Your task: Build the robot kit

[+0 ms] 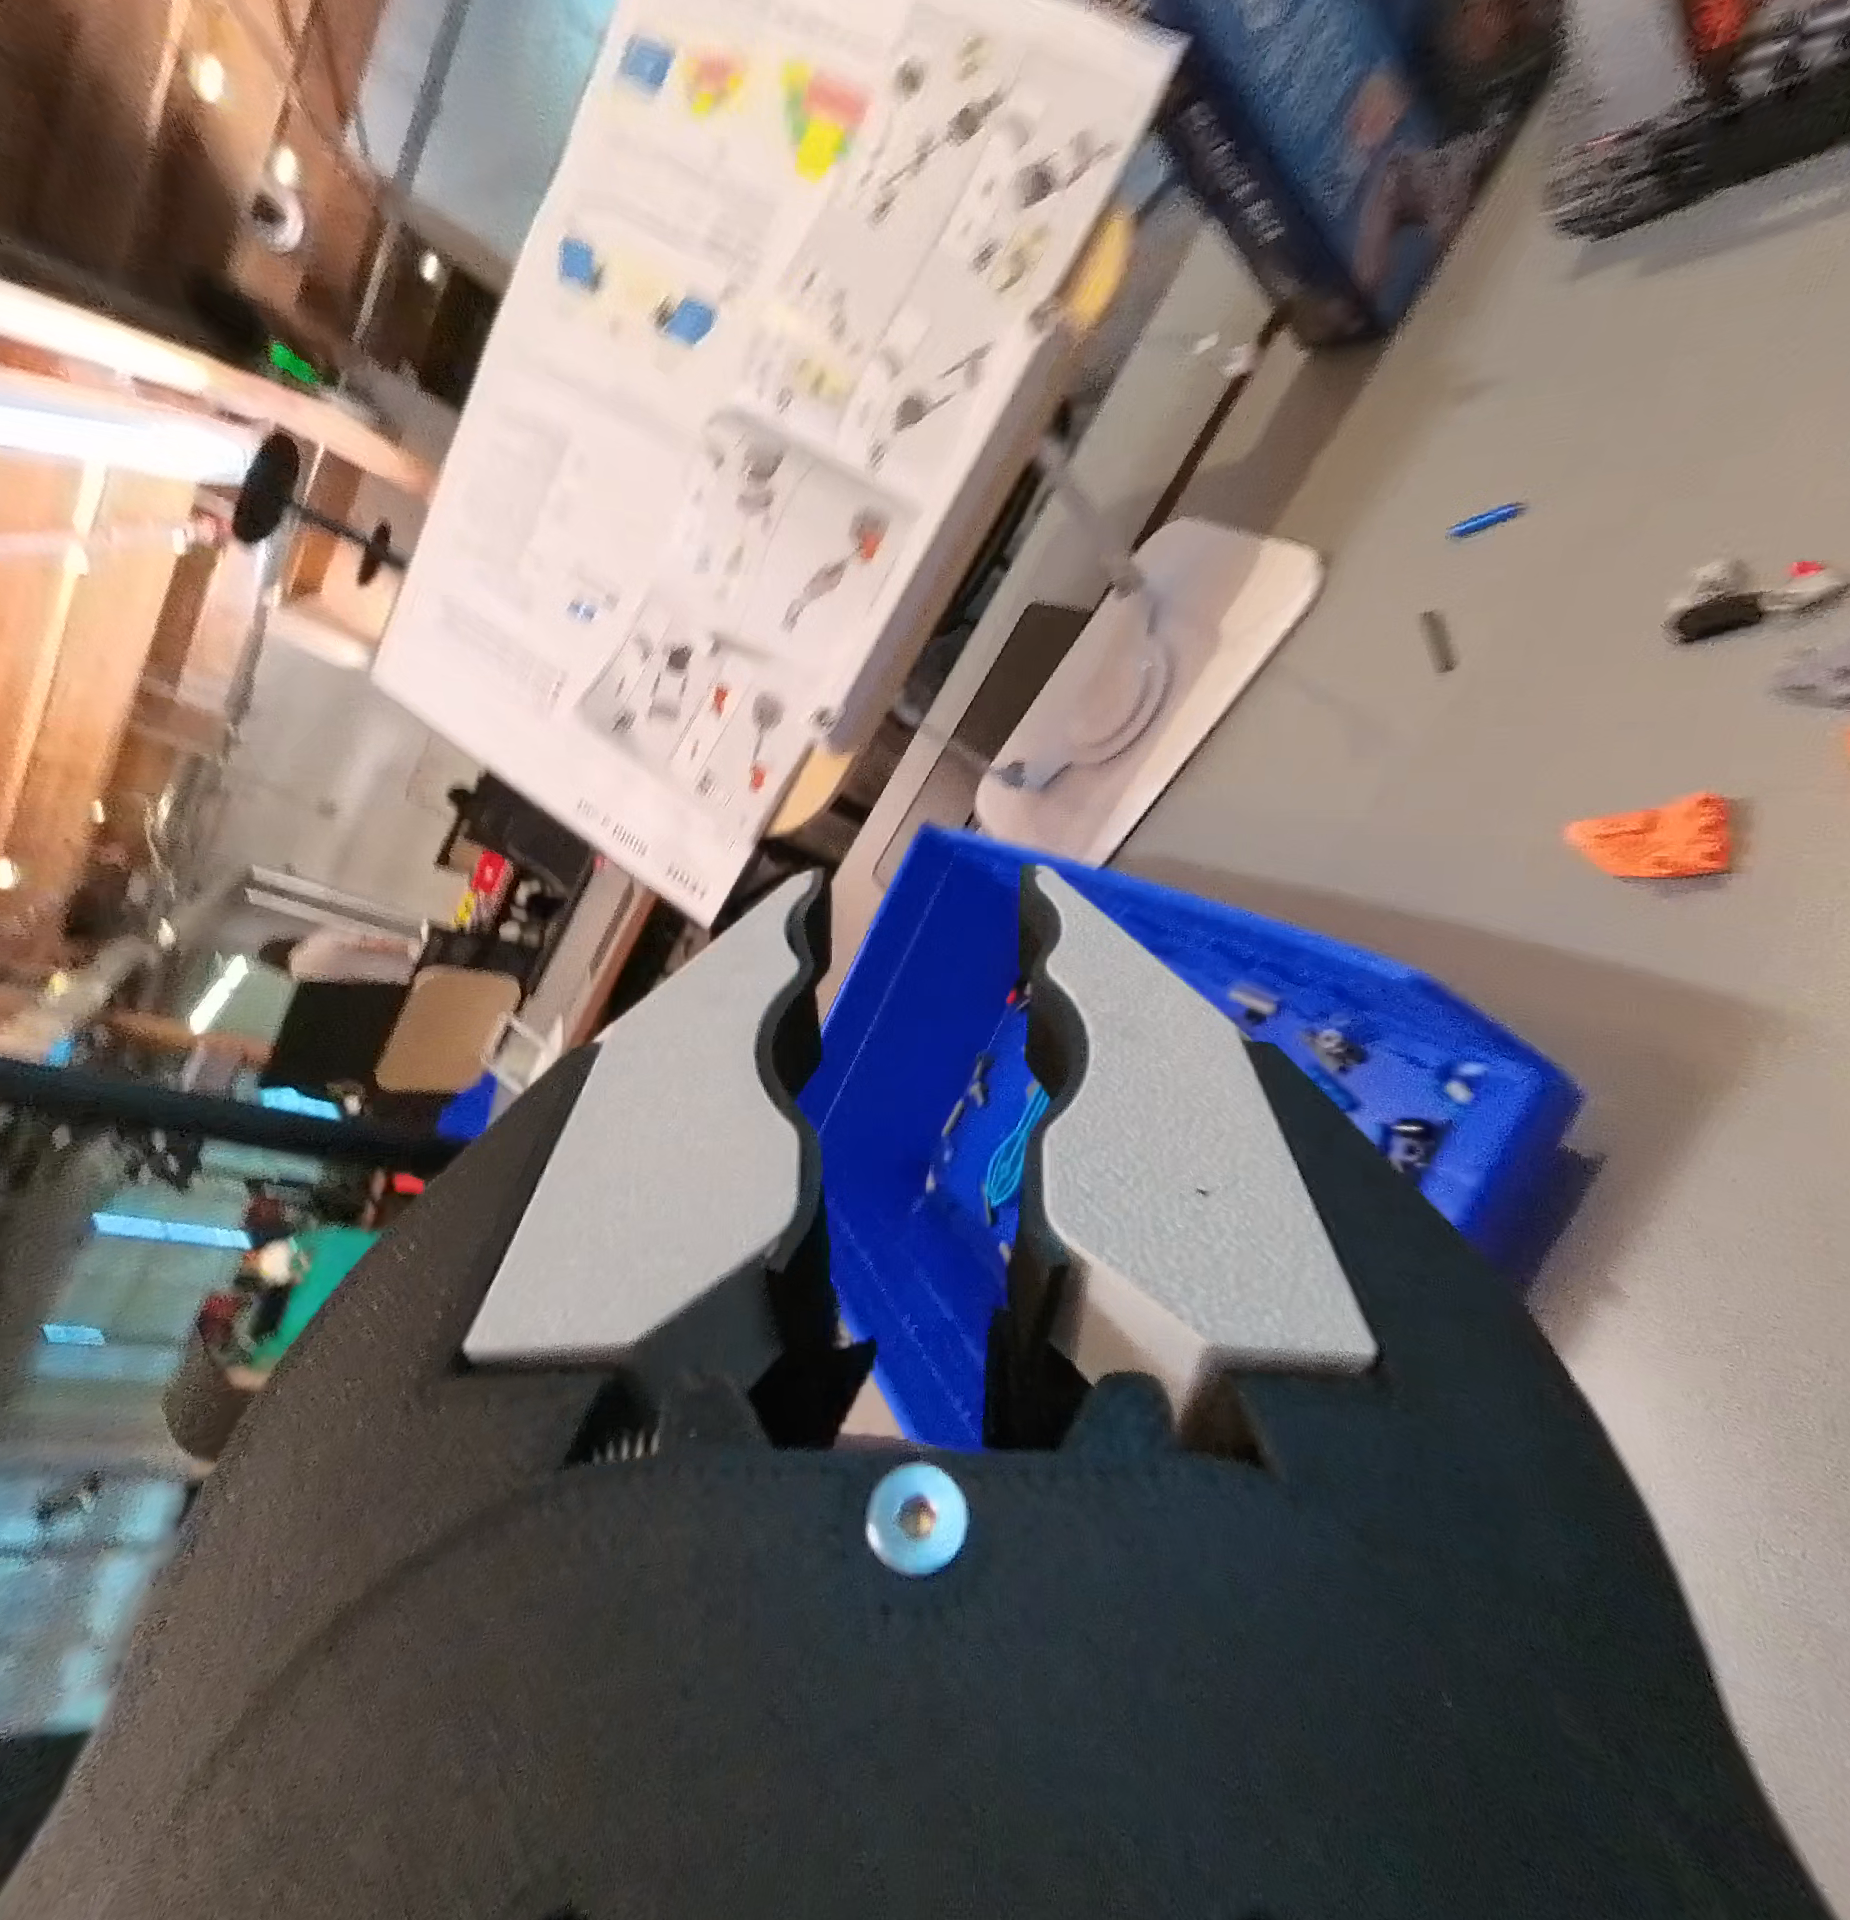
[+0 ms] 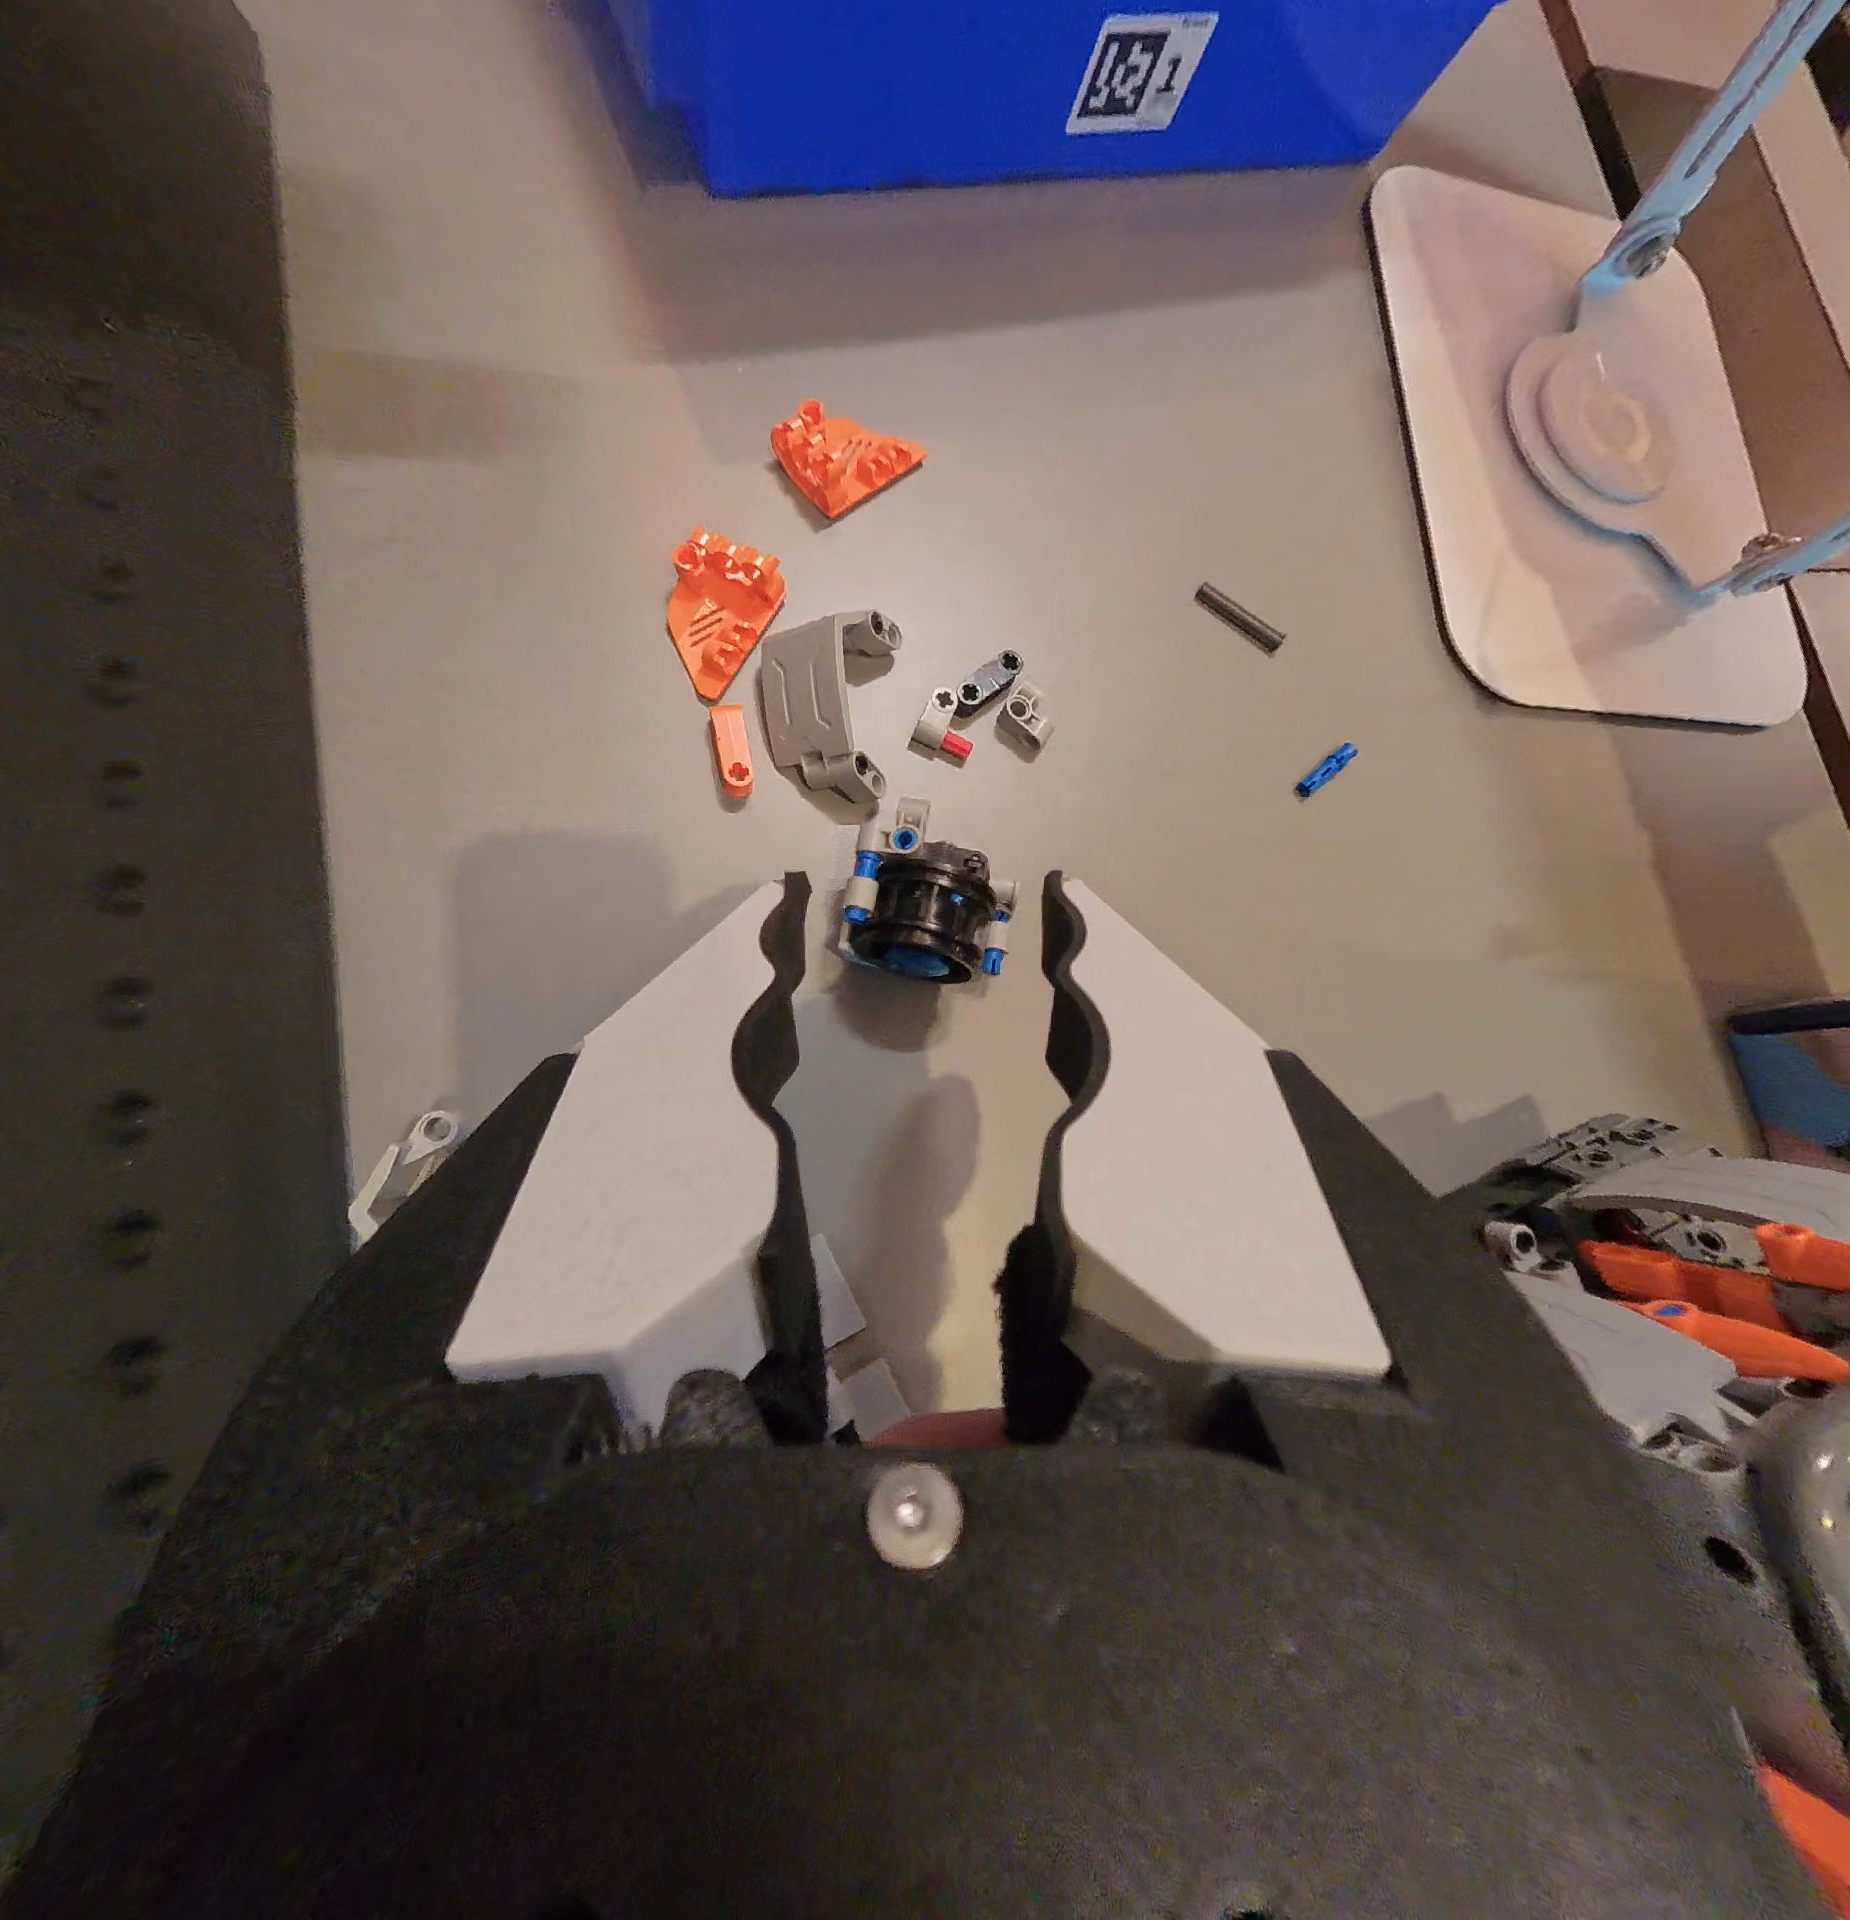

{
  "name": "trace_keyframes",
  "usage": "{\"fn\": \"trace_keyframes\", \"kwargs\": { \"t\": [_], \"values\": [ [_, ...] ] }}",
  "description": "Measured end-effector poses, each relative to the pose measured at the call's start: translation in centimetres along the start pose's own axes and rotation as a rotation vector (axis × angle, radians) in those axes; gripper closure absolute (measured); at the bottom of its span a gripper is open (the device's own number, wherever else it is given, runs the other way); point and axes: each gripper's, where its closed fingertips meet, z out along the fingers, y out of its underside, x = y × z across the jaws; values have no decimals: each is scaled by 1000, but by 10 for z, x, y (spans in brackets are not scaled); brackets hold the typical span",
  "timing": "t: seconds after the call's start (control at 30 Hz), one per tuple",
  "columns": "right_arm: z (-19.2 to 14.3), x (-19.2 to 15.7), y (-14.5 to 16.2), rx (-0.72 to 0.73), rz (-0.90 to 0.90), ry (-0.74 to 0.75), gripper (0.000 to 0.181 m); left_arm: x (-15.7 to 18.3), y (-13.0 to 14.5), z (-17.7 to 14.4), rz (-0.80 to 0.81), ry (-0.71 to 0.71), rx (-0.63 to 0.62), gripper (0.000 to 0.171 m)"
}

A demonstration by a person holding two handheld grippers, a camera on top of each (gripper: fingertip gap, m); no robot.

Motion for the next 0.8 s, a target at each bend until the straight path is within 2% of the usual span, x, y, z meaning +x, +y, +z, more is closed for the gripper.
{"fn": "trace_keyframes", "kwargs": {
  "t": [0.03,0.1,0.17,0.23,0.43,0.5,0.6,0.67,0.8],
  "values": [
    [0,0,0,11,1,-2,138,-11,12,4,-62,4,-34,140],
    [0,1,1,17,4,-9,139,-9,41,18,-147,127,-132,140],
    [0,1,1,31,0,-13,141,-9,73,39,-124,183,-239,145],
    [-1,-2,0,48,0,-26,142,7,102,61,-79,304,-341,141],
    [1,-8,-1,64,-35,-57,143,45,160,129,47,571,-512,142],
    [3,-10,0,62,-47,-67,143,51,187,139,88,620,-639,140],
    [4,-12,2,63,-57,-74,145,57,209,150,109,689,-734,142],
    [6,-12,2,60,-62,-79,145,65,214,156,122,743,-736,143],
    [6,-13,3,61,-78,-81,146,67,231,165,164,762,-785,150]
  ]
}}
